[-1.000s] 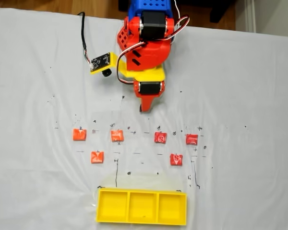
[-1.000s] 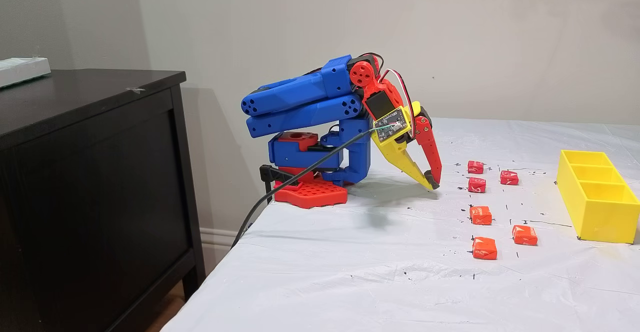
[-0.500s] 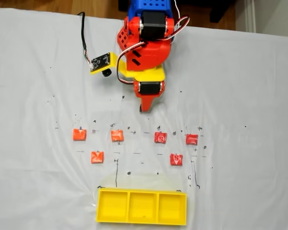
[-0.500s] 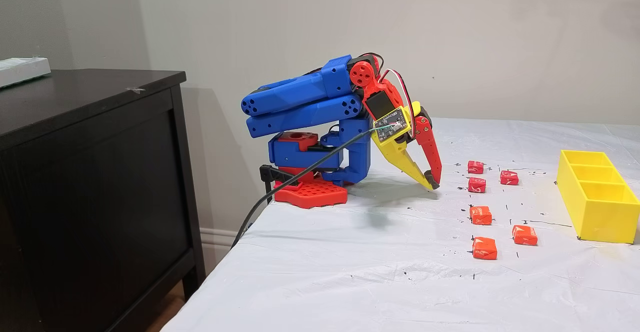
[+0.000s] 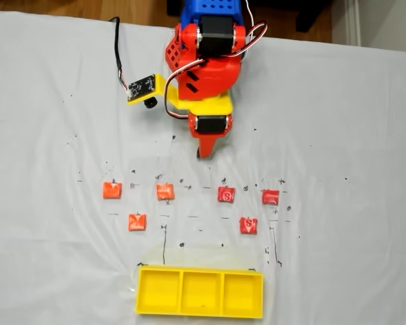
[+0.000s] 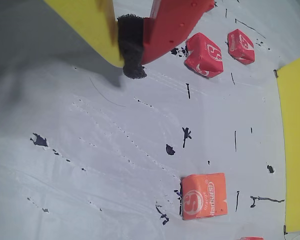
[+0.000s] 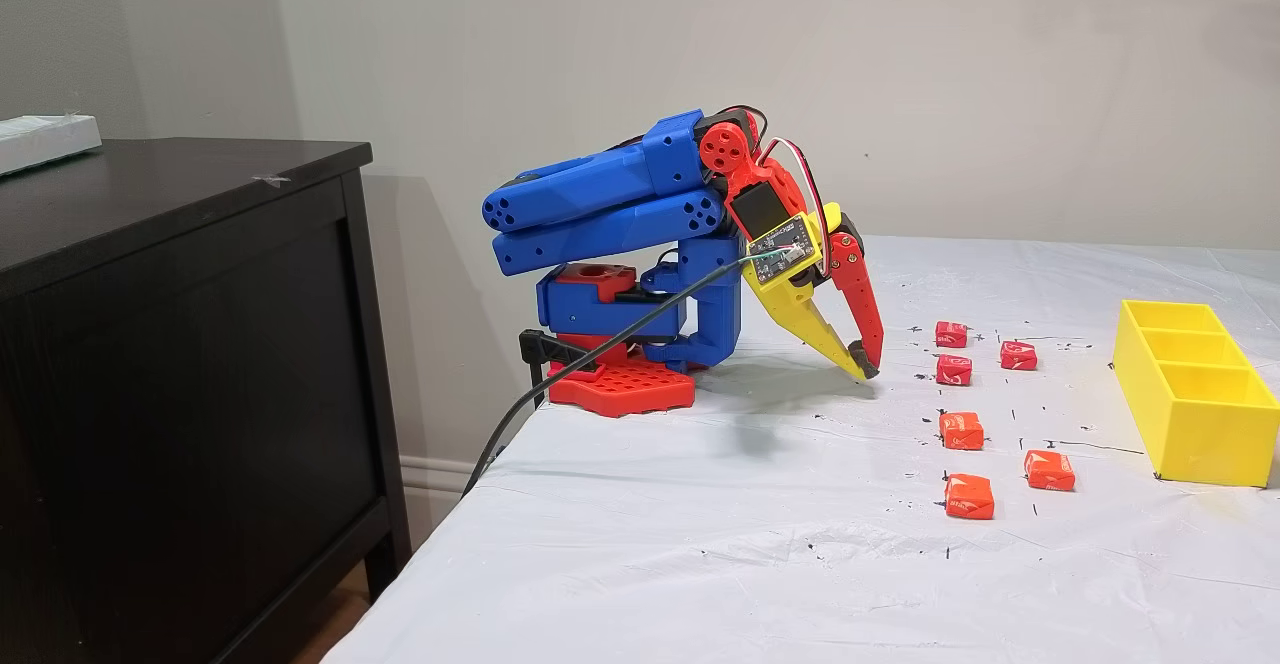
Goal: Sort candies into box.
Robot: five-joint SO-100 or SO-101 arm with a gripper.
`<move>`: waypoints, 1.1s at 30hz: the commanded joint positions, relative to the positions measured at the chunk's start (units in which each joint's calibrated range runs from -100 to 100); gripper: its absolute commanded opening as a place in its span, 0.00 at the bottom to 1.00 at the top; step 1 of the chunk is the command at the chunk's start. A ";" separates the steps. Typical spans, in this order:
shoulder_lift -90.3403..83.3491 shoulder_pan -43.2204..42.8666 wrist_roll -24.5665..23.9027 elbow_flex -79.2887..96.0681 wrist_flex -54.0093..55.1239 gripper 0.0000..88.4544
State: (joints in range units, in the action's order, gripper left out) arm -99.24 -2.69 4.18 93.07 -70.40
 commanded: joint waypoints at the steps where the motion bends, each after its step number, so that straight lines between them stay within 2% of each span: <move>1: 0.09 0.43 0.05 -0.63 -0.70 0.00; 25: 0.09 -0.21 0.29 -0.63 -0.70 0.00; 33: 0.09 0.61 2.00 -1.26 -1.44 0.00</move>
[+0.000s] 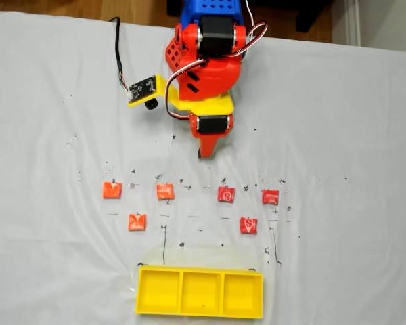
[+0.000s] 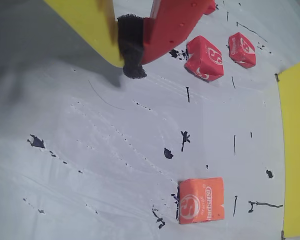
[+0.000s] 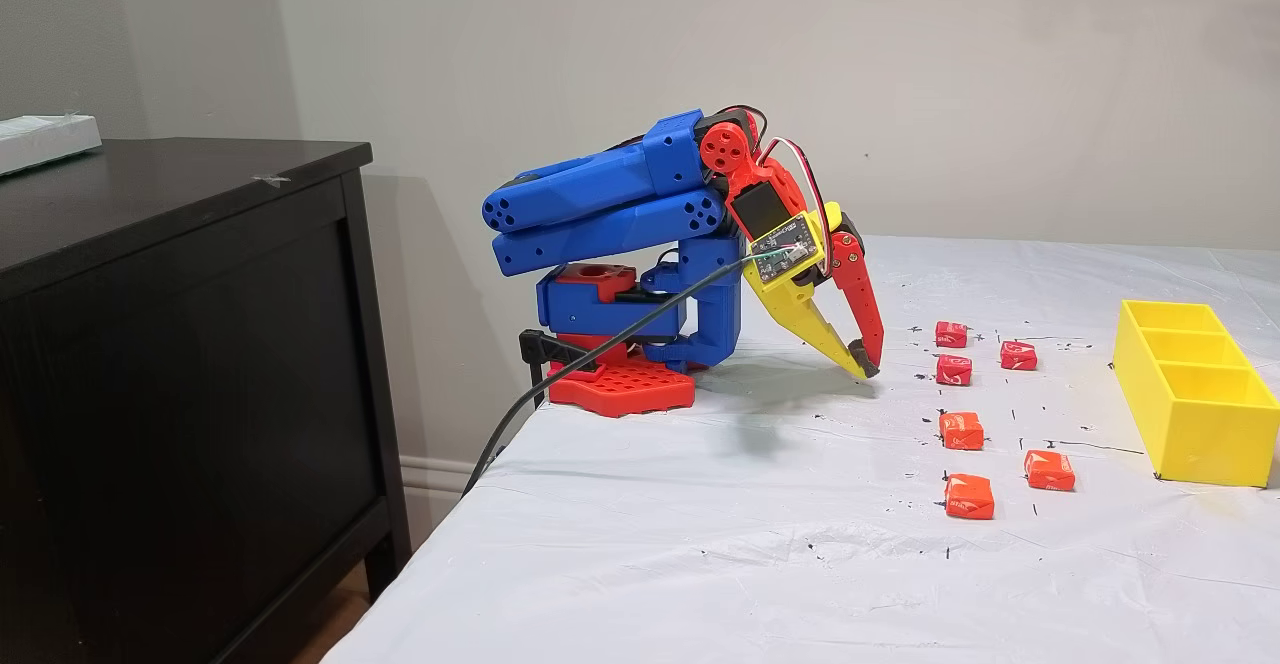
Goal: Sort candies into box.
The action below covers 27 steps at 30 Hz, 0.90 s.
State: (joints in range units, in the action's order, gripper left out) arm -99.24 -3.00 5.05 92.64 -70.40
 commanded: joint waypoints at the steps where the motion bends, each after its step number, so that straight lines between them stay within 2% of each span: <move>1: 0.09 1.01 0.93 -1.47 -1.20 0.00; 12: 2.29 -1.25 -0.39 -16.31 -6.11 0.00; 20: 27.82 -1.43 0.15 -37.89 -7.83 0.00; 27: 33.50 -4.51 -1.22 -45.99 -9.14 0.00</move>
State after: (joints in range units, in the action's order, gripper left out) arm -68.61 -5.42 4.62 53.98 -79.68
